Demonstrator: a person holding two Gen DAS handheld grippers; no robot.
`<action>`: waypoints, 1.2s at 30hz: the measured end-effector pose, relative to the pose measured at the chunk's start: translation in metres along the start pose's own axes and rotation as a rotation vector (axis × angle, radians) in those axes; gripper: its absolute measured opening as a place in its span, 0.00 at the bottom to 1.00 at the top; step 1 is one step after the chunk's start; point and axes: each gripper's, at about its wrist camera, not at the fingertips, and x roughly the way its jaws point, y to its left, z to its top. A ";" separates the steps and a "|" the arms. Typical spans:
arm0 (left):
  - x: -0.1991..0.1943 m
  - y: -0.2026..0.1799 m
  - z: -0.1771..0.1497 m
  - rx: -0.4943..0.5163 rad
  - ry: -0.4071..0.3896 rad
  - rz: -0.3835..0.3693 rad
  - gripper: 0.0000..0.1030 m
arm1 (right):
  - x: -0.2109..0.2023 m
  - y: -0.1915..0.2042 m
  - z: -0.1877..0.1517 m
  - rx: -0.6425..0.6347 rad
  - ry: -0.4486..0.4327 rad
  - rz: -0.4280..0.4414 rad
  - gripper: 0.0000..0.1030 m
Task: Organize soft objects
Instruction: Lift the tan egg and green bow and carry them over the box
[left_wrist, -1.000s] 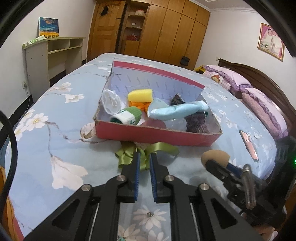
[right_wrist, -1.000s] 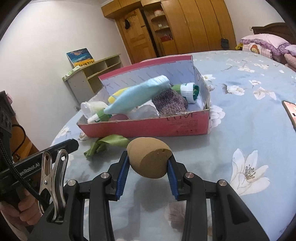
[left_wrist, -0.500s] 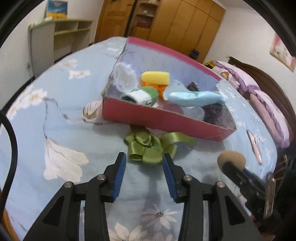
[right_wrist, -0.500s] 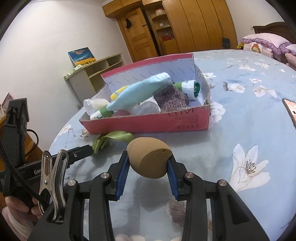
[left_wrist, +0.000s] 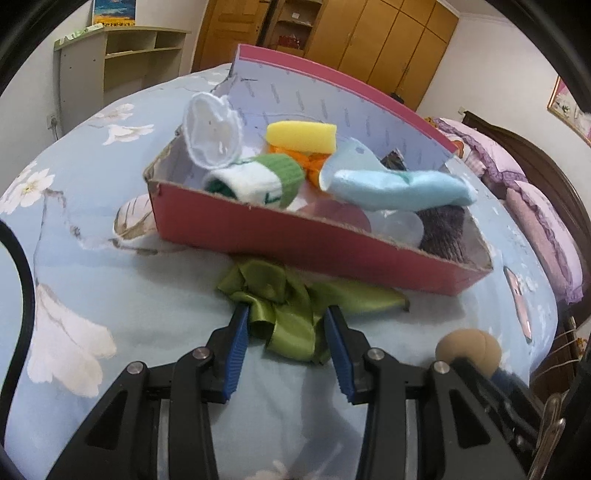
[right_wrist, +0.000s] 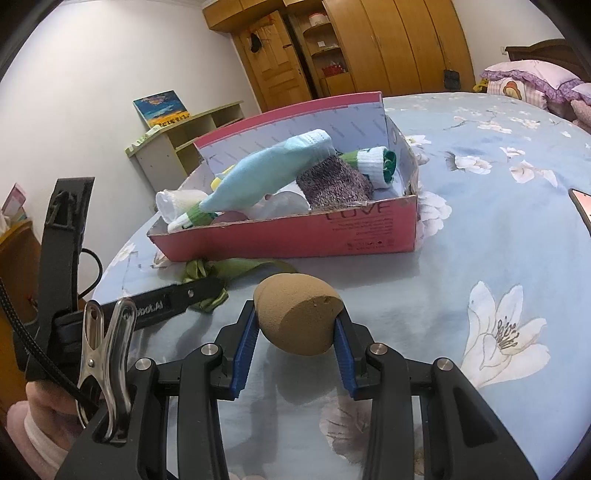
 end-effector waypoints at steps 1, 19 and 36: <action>0.001 0.001 0.001 -0.008 -0.002 0.002 0.42 | 0.001 -0.001 0.000 0.001 0.001 0.000 0.38; -0.049 0.014 0.002 -0.006 -0.098 -0.040 0.03 | -0.007 0.008 -0.002 -0.015 -0.024 0.006 0.38; -0.130 -0.001 -0.003 0.054 -0.240 -0.089 0.03 | -0.042 0.035 0.001 -0.070 -0.093 0.018 0.38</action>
